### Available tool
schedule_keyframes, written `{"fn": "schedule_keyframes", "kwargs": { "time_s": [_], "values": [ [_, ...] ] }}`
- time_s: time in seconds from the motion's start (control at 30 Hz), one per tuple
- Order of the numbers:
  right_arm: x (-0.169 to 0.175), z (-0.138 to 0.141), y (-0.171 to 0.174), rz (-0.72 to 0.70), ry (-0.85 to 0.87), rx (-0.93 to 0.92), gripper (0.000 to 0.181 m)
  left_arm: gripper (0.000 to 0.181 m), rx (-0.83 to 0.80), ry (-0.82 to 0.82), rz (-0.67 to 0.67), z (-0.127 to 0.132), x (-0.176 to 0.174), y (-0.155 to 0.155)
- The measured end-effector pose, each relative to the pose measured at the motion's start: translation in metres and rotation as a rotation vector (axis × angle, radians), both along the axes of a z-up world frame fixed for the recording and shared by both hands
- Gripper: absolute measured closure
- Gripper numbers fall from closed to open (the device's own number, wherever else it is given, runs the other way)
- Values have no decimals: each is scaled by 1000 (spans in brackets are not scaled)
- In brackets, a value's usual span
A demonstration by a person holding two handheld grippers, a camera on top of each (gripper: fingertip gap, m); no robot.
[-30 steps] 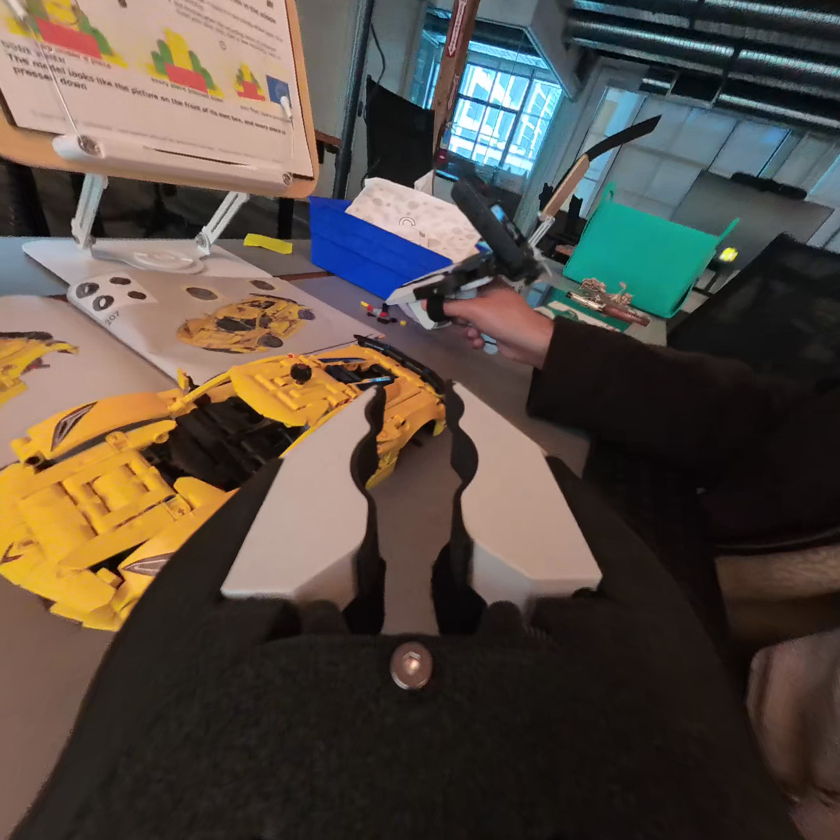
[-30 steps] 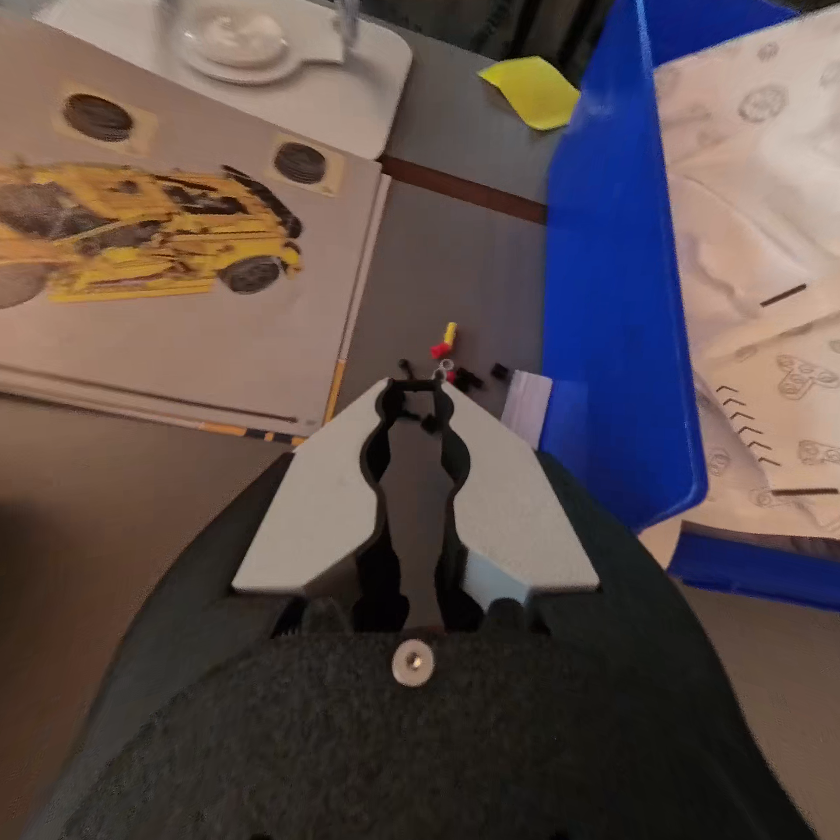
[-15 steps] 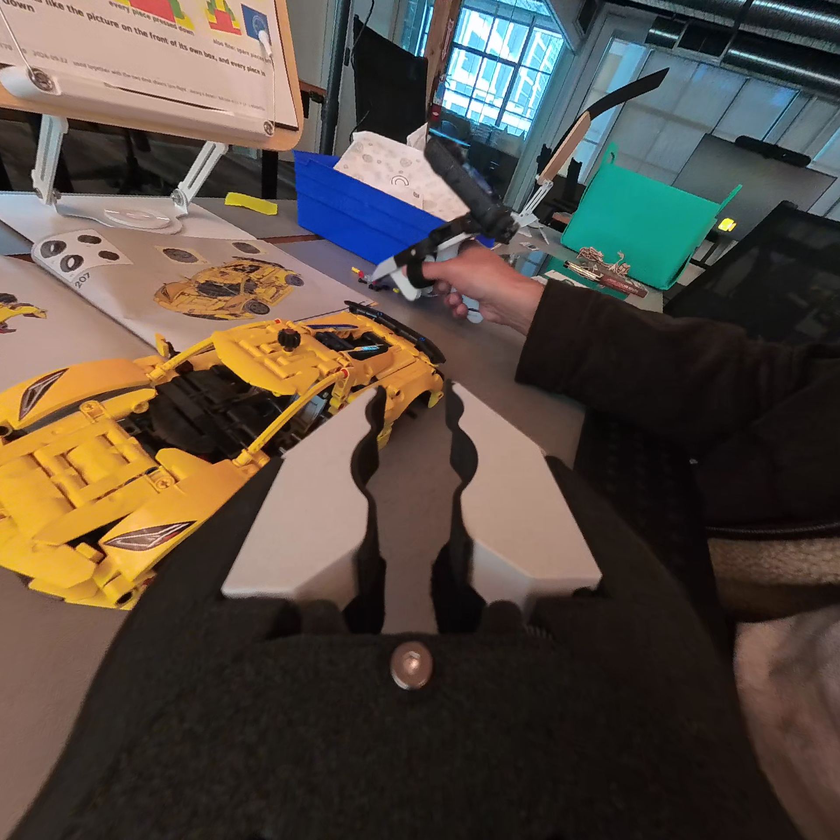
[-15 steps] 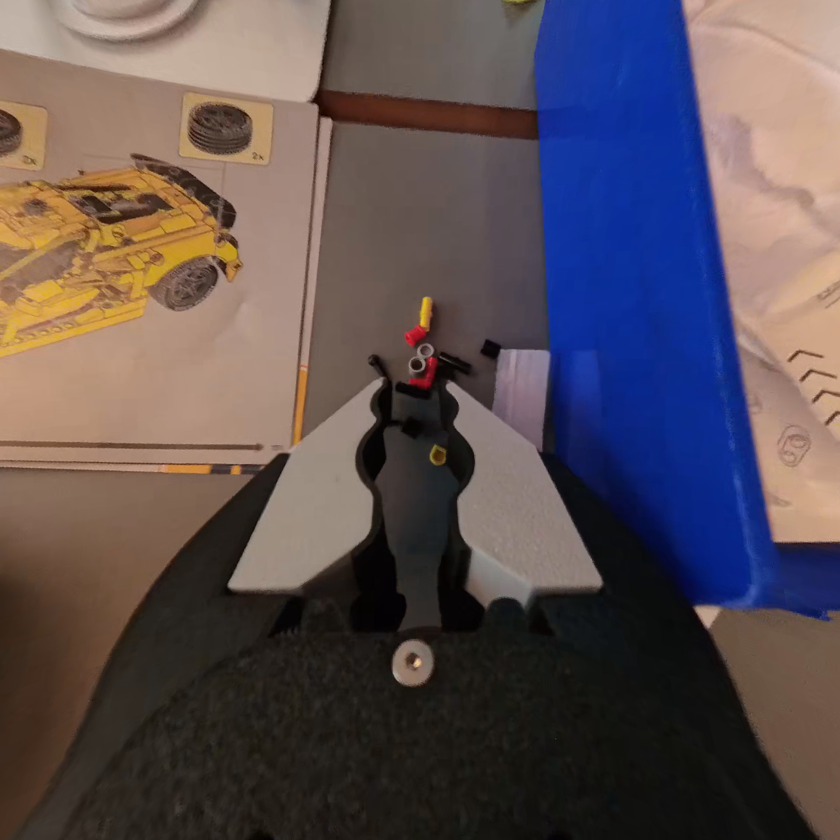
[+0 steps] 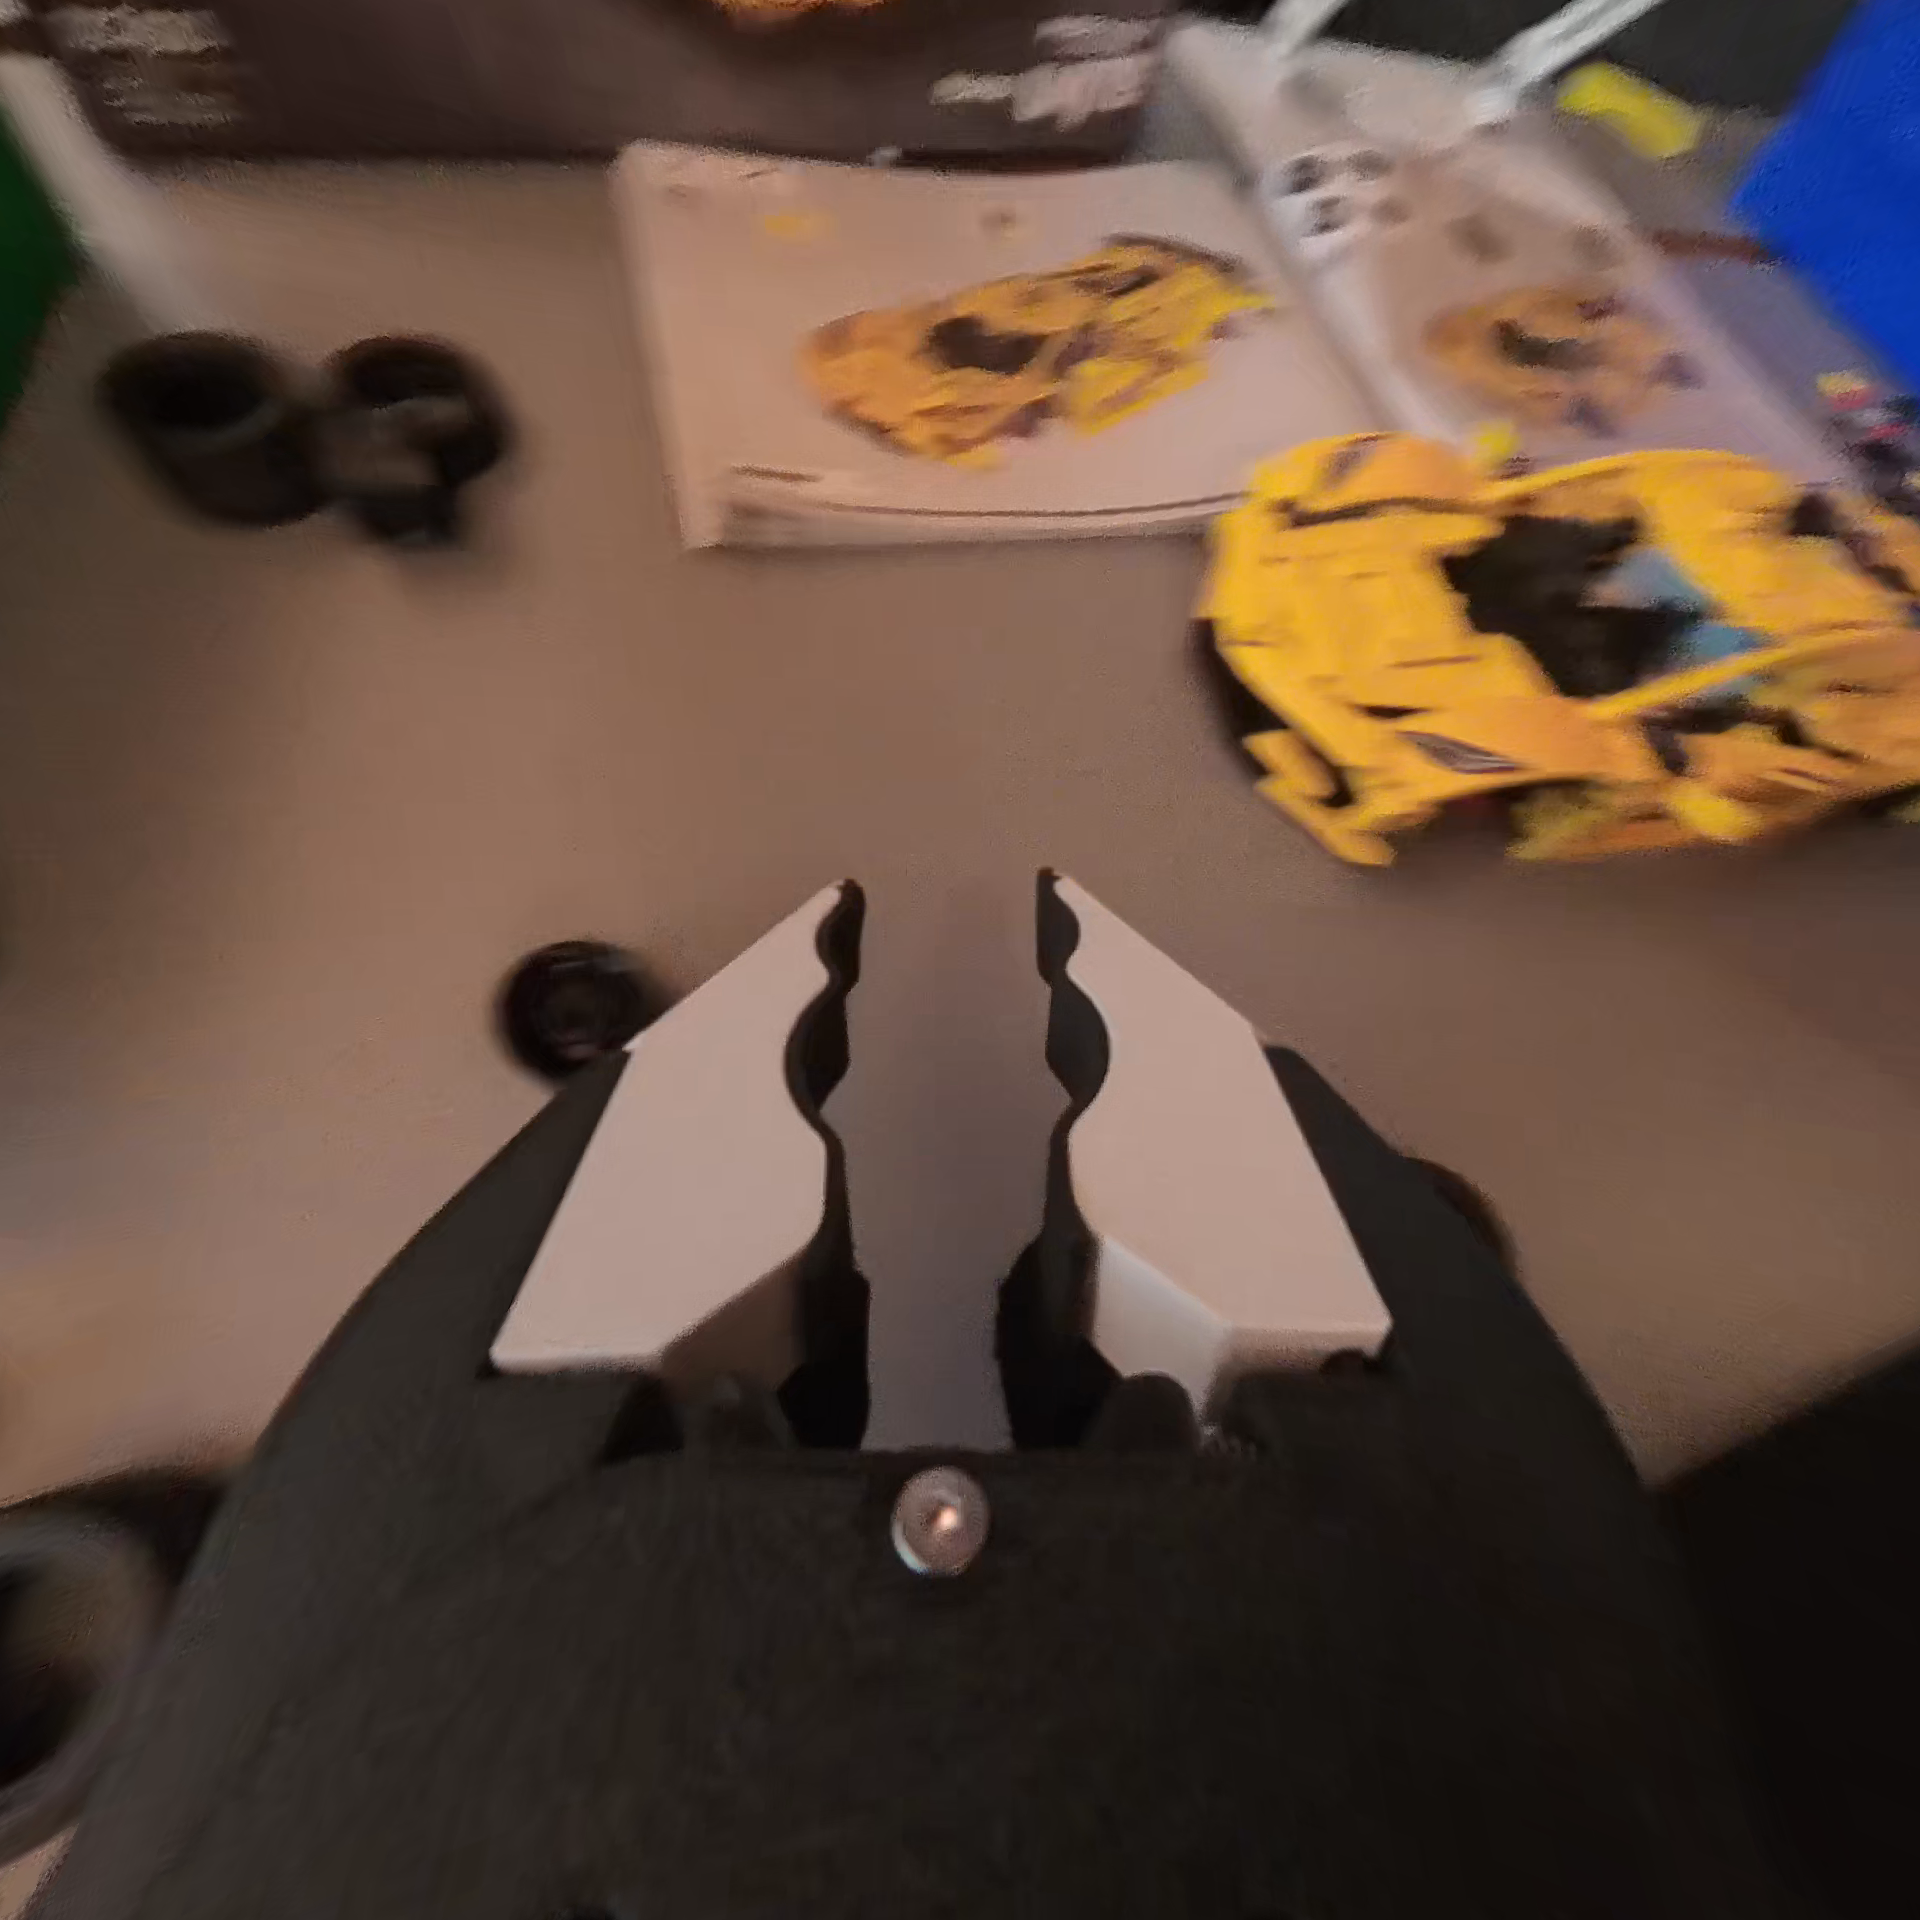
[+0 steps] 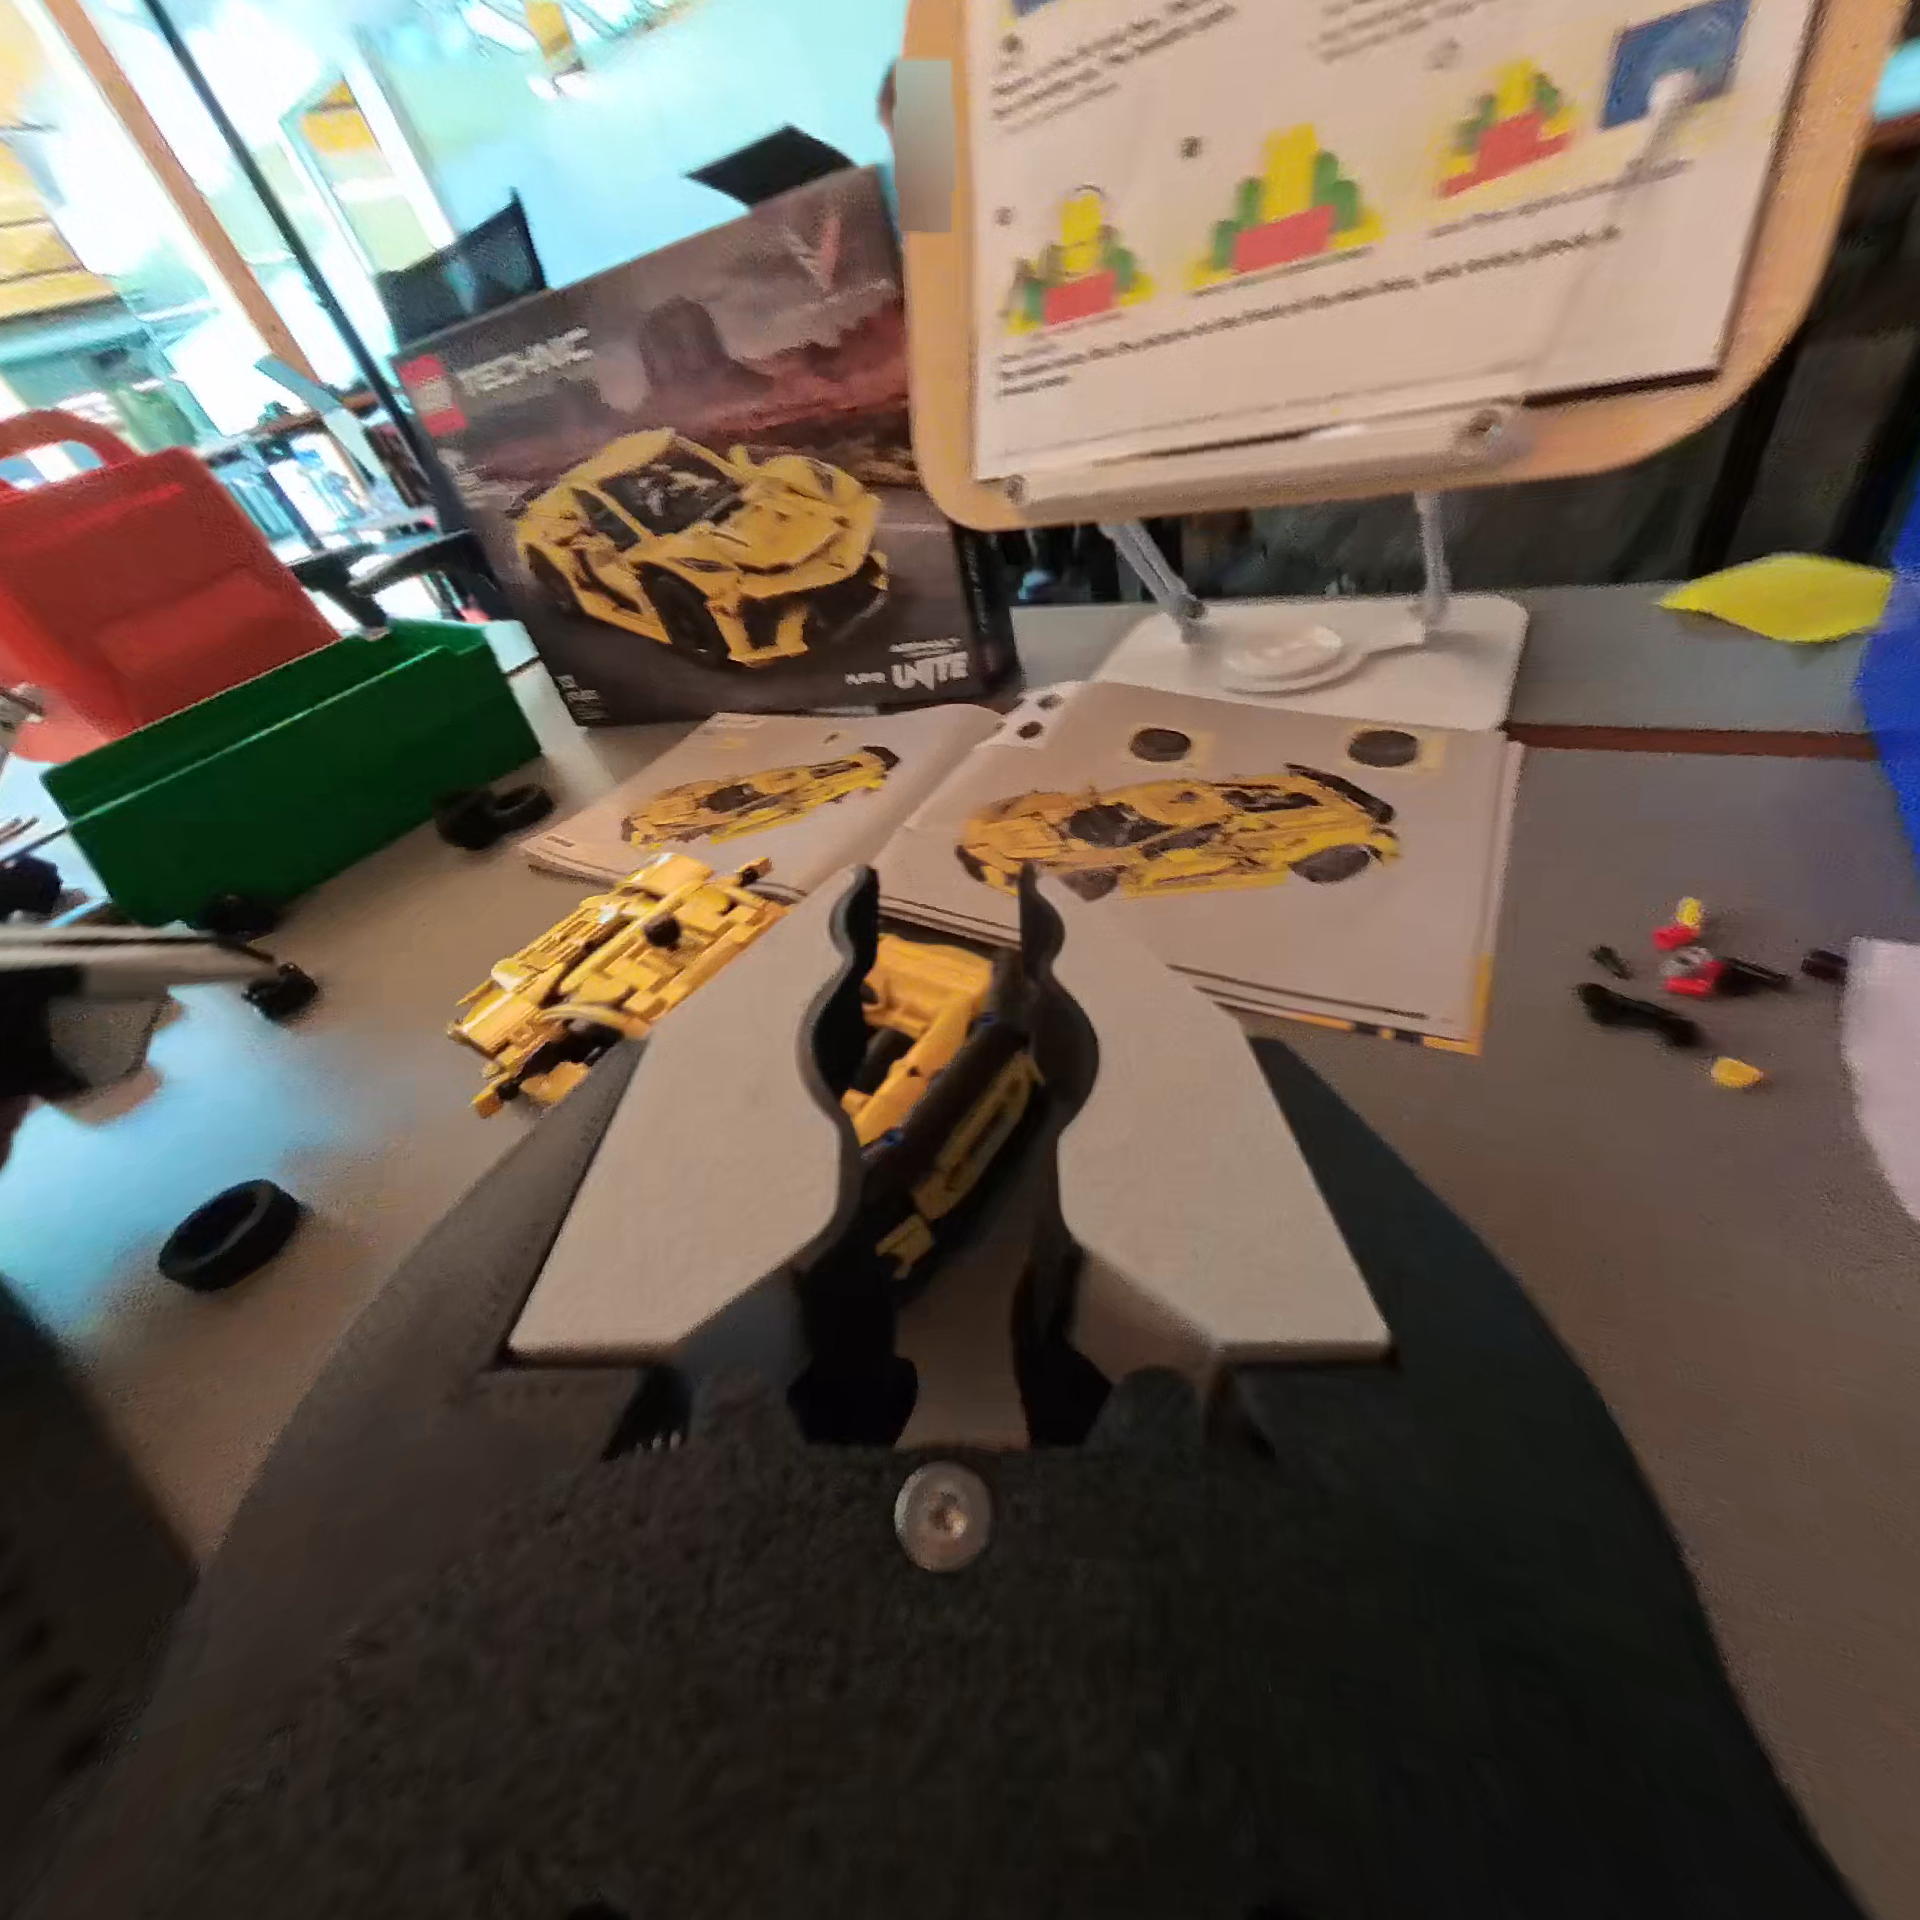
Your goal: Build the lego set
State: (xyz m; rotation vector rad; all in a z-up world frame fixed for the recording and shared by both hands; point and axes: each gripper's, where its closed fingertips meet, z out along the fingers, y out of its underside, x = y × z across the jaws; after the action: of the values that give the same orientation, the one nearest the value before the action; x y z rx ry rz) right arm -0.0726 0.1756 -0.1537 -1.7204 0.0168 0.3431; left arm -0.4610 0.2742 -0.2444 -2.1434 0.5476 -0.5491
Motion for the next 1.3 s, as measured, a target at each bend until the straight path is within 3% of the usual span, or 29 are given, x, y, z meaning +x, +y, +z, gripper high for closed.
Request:
{"fn": "schedule_keyframes", "kwargs": {
  "time_s": [0.13,0.23,0.4,0.47,0.53,0.57,0.67,0.73,0.8,0.87,0.93,1.03,1.3],
  "values": [
    [-27,-8,-2,52,-135,50,159,135,-53,146,102,-16,-48,48],
    [-23,-7,-2,24,-235,84,163,130,-70,163,136,-18,-50,89],
    [-23,-14,-1,39,-222,57,163,130,-47,248,168,-27,-42,151],
    [-21,-15,-1,36,-219,52,163,136,-47,265,164,-29,-38,164],
    [-20,-15,0,36,-204,50,164,158,-48,280,134,-31,-36,168],
    [-20,-14,-1,37,-197,53,164,158,-50,287,119,-30,-36,168],
    [-20,-14,-1,41,-189,56,164,159,-86,213,19,-15,-23,139],
    [-20,-14,-1,44,-192,56,164,160,-119,-28,-173,17,23,78],
    [-21,-14,-1,48,-194,57,164,160,-254,-251,-406,38,79,-11],
    [-23,-16,0,56,-194,48,164,160,-408,-252,-556,23,117,-89],
    [-25,-16,0,64,-193,49,165,159,-439,-142,-618,-2,137,-130],
    [-25,-16,-1,61,-195,52,165,159,-309,19,-638,-19,150,-141],
    [-21,-19,-1,57,-179,33,165,157,-196,97,-598,-28,154,-132]
  ]
}}
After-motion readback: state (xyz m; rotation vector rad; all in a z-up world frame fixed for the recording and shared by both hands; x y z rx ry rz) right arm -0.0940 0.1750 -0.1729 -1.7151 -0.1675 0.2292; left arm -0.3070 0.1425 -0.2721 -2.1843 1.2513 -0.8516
